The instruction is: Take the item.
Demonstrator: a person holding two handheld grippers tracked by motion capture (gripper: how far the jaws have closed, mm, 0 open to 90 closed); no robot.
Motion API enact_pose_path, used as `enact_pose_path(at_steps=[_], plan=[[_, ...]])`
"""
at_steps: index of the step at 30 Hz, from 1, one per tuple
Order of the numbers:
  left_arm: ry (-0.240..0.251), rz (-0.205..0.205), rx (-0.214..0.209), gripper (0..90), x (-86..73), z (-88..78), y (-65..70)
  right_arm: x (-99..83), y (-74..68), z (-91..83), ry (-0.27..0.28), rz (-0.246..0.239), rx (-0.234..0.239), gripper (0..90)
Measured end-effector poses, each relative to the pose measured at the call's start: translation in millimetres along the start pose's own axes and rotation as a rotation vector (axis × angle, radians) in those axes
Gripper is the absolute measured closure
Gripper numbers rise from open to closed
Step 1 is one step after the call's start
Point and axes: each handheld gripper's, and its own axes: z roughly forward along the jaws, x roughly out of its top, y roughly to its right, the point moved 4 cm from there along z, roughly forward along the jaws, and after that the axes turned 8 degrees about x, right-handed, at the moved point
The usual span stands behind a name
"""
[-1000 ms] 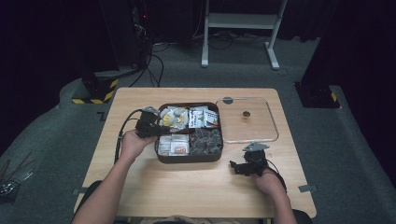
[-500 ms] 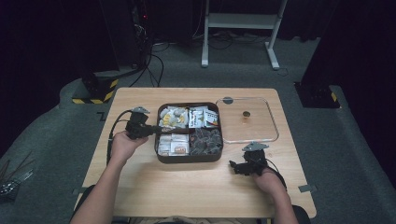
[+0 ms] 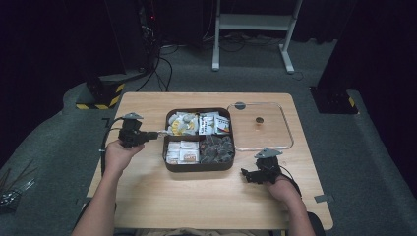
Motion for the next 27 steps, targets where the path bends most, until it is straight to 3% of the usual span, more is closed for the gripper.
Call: enact_pose_path(at_steps=[10, 19, 21, 27], plan=[[-0.014, -0.048, 0.038, 88.7, -10.7, -1.8, -24.6, 1.4, 0.1, 1.3, 0.0, 0.003, -0.001, 7.7], [-0.066, -0.055, 0.051, 88.6, -18.1, 22.7, -33.4, 1.4, 0.2, 1.3, 0.0, 0.003, -0.001, 7.7], [-0.101, -0.054, 0.057, 88.6, -21.4, 30.9, -35.3, 1.4, 0.2, 1.3, 0.0, 0.003, -0.001, 7.7], [-0.13, -0.07, 0.078, 88.5, -25.6, 40.6, -43.9, 1.4, 0.4, 1.2, 0.001, 0.003, 0.0, 7.8]])
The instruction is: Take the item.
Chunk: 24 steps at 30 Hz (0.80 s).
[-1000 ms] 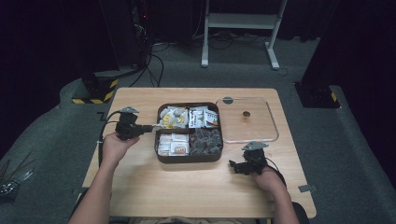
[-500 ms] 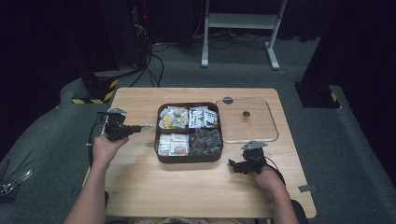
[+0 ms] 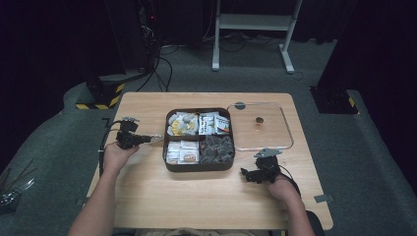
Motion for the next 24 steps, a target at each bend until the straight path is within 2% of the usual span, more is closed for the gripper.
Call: enact_pose_path(at_steps=[1, 7, 10, 19, 24], plan=[[-0.009, -0.011, 0.001, 88.4, -0.7, 3.5, -2.0, 0.0, -0.1, 0.0, 0.0, 0.002, 0.0, 7.8], [-0.019, -0.007, 0.008, 88.2, 0.4, 10.2, -3.2, -0.3, -0.2, -0.3, 0.0, 0.0, -0.001, 7.9], [-0.034, 0.009, 0.009, 88.1, 0.3, 13.5, -1.8, -0.6, -0.4, -0.6, 0.0, 0.001, -0.001, 7.9], [-0.01, 0.002, 0.003, 83.2, 2.7, 12.6, -0.1, -1.4, -0.7, -1.3, 0.0, -0.002, 0.0, 7.9], [0.012, -0.01, -0.007, 75.1, 4.4, 10.0, 0.3, -1.4, -0.6, -1.4, 0.0, 0.0, 0.001, 8.0]])
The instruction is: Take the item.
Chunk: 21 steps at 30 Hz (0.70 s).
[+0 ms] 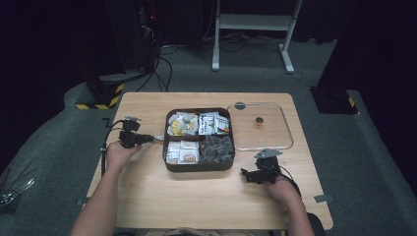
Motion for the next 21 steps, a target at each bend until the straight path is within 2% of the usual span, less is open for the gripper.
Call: enact_pose_path(at_steps=[2, 4, 6, 11, 12, 17, 21], plan=[[0.009, 0.002, -0.001, 73.7, 0.5, -0.9, 0.7, 0.0, 0.0, 0.0, 0.0, 0.0, 0.0, 8.0], [0.021, 0.014, -0.003, 67.5, 1.2, -3.3, 2.2, -0.1, 0.0, -0.1, 0.0, -0.001, 0.0, 8.0], [0.024, 0.033, 0.016, 64.8, 1.4, -6.2, 3.2, -0.1, -0.1, -0.1, 0.0, -0.001, 0.0, 8.0], [0.047, 0.047, 0.027, 58.9, 1.4, -13.0, 4.1, -0.1, -0.1, -0.1, -0.001, -0.002, 0.0, 8.0], [0.069, 0.046, 0.023, 57.4, 0.1, -16.7, 4.2, -0.1, -0.1, -0.1, 0.0, -0.001, 0.0, 8.0], [0.09, 0.051, 0.028, 51.6, -3.8, -24.7, 4.0, -0.1, -0.1, -0.1, -0.001, -0.001, 0.001, 7.9], [0.11, 0.033, 0.01, 46.3, -10.8, -31.0, 1.9, 0.2, 0.2, 0.2, 0.0, -0.004, 0.002, 7.8]])
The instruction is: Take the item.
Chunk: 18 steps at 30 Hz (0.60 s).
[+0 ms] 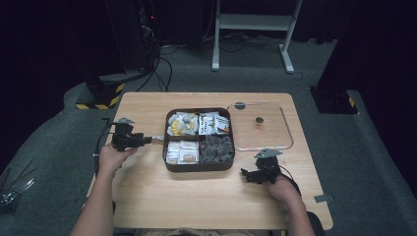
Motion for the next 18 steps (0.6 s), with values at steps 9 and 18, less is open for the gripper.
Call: enact_pose_path(at_steps=[9, 18], plan=[[0.03, -0.005, 0.046, 39.8, -12.7, -12.2, -5.8, 1.2, 0.4, 1.2, -0.001, 0.001, 0.002, 7.7], [0.03, -0.024, 0.073, 36.1, -23.9, -18.7, -16.8, 2.5, 0.7, 2.1, -0.007, 0.001, 0.001, 7.6]])
